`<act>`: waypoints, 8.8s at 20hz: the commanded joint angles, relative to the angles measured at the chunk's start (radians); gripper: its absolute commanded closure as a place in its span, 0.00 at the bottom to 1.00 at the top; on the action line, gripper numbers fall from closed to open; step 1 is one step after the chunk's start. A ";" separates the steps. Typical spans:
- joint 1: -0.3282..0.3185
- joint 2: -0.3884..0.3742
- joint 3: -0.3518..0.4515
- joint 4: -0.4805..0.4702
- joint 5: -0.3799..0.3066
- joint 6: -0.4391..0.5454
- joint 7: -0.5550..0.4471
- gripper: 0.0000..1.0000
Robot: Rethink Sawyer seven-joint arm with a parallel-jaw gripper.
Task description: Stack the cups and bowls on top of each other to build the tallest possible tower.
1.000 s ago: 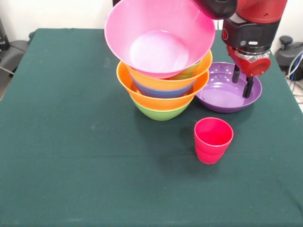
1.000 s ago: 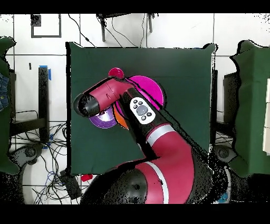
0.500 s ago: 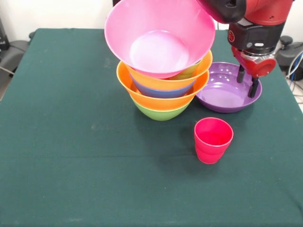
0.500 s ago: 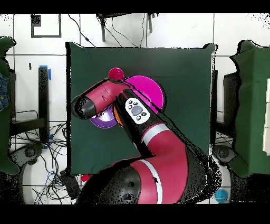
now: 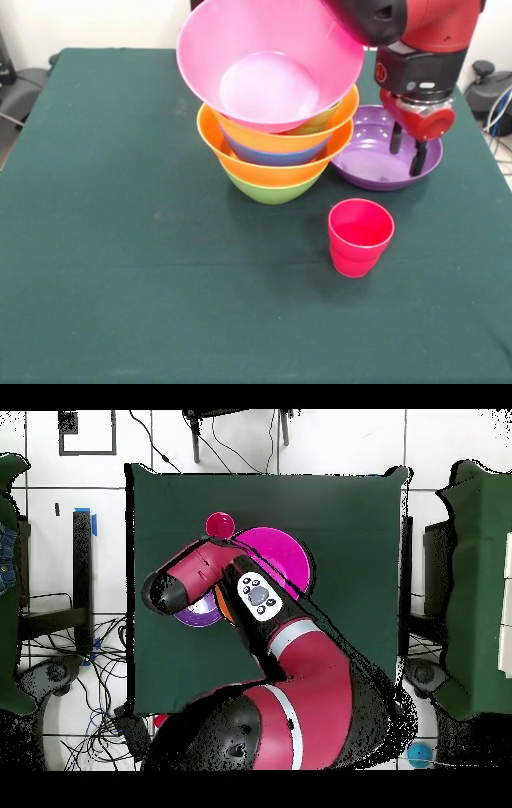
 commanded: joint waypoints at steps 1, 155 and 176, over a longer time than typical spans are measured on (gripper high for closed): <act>0.019 0.066 -0.078 -0.023 -0.113 -0.065 0.037 0.00; 0.164 0.074 -0.322 -0.162 0.288 0.167 0.122 1.00; 0.215 0.112 -0.345 -0.212 0.350 0.126 0.172 1.00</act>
